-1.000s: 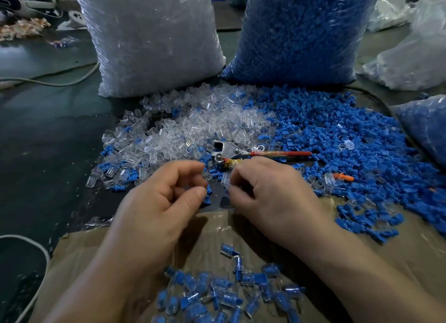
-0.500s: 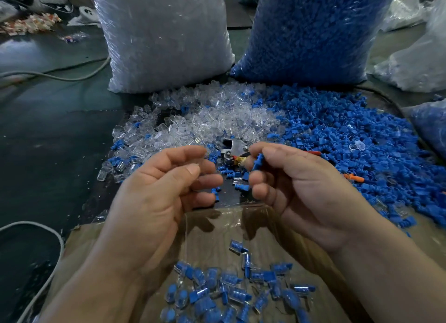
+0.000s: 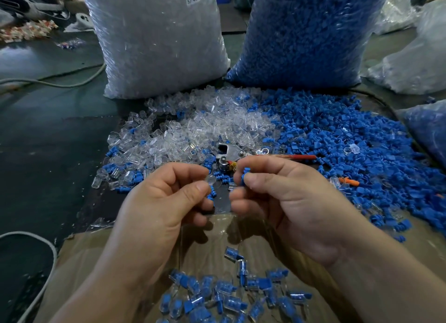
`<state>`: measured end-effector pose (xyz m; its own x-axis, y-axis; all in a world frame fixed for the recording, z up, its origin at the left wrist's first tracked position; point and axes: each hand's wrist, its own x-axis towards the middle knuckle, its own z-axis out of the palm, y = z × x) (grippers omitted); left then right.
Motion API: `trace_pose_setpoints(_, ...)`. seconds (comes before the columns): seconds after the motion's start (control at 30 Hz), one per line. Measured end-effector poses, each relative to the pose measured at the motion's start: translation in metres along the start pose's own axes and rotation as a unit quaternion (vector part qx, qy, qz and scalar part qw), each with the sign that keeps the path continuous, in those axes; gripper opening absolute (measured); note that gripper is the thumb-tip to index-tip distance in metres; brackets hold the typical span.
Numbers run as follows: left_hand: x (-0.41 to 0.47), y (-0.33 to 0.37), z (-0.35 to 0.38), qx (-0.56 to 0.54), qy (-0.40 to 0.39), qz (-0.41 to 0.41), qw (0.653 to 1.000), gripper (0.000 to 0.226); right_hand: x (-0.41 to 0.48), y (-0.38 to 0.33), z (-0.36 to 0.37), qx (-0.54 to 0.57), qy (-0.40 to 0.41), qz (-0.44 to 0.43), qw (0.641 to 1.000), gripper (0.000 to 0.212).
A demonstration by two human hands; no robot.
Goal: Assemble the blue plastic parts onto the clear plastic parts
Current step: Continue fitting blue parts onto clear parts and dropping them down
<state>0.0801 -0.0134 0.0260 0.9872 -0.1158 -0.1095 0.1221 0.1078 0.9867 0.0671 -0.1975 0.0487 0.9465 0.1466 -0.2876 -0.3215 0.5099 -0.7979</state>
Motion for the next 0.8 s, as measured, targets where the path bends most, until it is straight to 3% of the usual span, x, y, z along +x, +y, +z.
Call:
trace_pose_setpoints(0.13,-0.002,0.004,0.005,0.004,0.007,-0.002,1.0,0.016,-0.005,0.007,0.0,-0.228,0.005,-0.046,0.972,0.023)
trace_pose_setpoints(0.23,-0.003,0.006,0.007,0.027,0.014,-0.012,0.999,0.02,-0.005,0.013,0.0,-0.323,-0.001,-0.111,0.94,0.017)
trace_pose_setpoints(0.27,-0.003,0.005,0.007,0.044,0.014,-0.009,0.999,0.021,-0.004,0.016,-0.001,-0.379,0.013,-0.151,0.913,0.016)
trace_pose_setpoints(0.37,-0.004,0.003,0.008,0.099,0.003,0.007,0.995,0.02,-0.002,0.018,-0.001,-0.568,0.042,-0.282,0.772,0.009)
trace_pose_setpoints(0.43,-0.004,0.001,0.009,0.115,-0.006,0.009,0.993,0.02,-0.002,0.016,0.0,-0.624,0.027,-0.306,0.719,0.009)
trace_pose_setpoints(0.57,-0.002,-0.003,0.01,0.189,0.005,0.047,0.981,0.017,-0.006,0.012,0.005,-0.656,0.007,-0.297,0.694,0.03)
trace_pose_setpoints(0.7,-0.003,0.0,0.009,0.196,0.046,0.051,0.978,0.017,-0.011,0.008,0.01,-0.664,-0.009,-0.298,0.686,0.028)
trace_pose_setpoints(0.8,-0.005,0.004,0.009,0.203,0.028,0.053,0.977,0.021,-0.012,0.008,0.013,-0.677,-0.029,-0.274,0.683,0.036)
